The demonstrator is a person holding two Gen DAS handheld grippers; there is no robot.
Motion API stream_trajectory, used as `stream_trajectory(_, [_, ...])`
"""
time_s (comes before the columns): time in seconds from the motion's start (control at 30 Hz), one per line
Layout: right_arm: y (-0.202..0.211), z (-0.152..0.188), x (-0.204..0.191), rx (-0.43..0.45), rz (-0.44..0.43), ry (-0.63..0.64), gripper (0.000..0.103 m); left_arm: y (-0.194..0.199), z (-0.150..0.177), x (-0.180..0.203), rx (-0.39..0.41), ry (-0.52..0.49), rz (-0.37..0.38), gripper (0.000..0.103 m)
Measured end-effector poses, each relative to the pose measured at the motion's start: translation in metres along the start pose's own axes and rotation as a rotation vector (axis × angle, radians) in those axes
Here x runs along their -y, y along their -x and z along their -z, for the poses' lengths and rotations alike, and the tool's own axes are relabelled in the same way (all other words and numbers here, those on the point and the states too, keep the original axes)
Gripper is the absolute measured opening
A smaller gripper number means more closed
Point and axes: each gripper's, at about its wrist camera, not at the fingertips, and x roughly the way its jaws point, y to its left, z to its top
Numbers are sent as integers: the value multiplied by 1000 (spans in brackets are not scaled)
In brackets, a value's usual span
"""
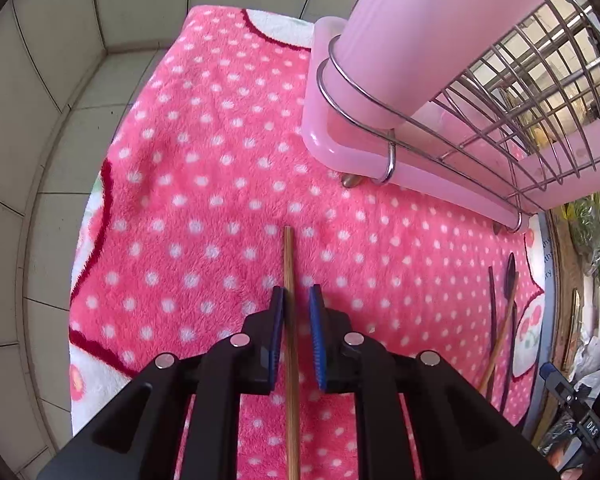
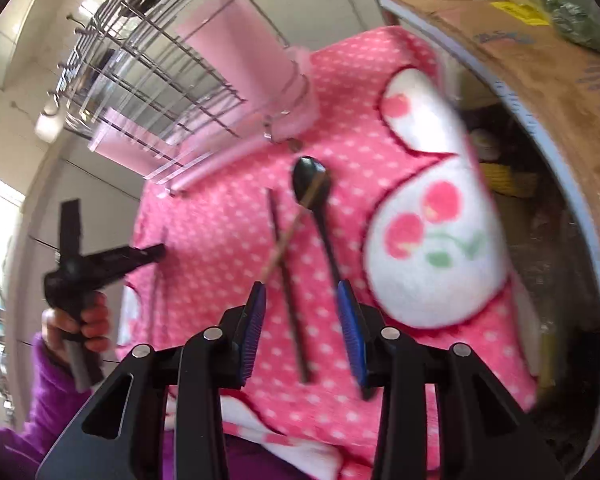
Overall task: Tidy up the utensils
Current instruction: 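Grasp a wooden chopstick with the left tool while the right tool grasps another chopstick, then lift both held chopsticks and carry them over the pink cups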
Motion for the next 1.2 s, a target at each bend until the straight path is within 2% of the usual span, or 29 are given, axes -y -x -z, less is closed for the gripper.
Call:
stream_trajectory(0.03, [-7, -7, -3, -22, -35, -14, 38, 0, -3, -1, -9, 2, 0, 12])
stream_trajectory(0.13, [-35, -26, -5, -82, -63, -83, 38, -5, -11, 2, -37, 6, -4, 12])
stream_trajectory(0.33, [-68, -50, -2, -116, 12, -165, 38, -7, -19, 8, -54, -8, -10, 12])
stream_trajectory(0.5, [-86, -54, 2, -146, 12, -202, 37, -13, -25, 20, -70, -16, -9, 12])
stream_trajectory(0.63, [-88, -52, 4, -118, 20, -223, 15, -13, -24, 18, -79, -3, 1, 12])
stream_trajectory(0.7, [-88, -50, 11, -109, 18, -237, 10, -12, -26, 14, -81, 3, 6, 13])
stream_trajectory(0.9, [-74, -45, 12, -49, -27, -212, 9, -11, -28, 12, -79, -9, -10, 12])
stream_trajectory(0.97, [-66, -43, 6, -26, -38, -183, 9, -9, -26, 15, -71, -17, -17, 9])
stream_trajectory(1.0, [-59, -42, 2, -7, -41, -161, 9, -7, -25, 15, -62, -22, -20, 5])
stream_trajectory(1.2, [-32, -35, -19, 83, -67, -72, 9, 17, -17, 18, 25, -52, -6, 5])
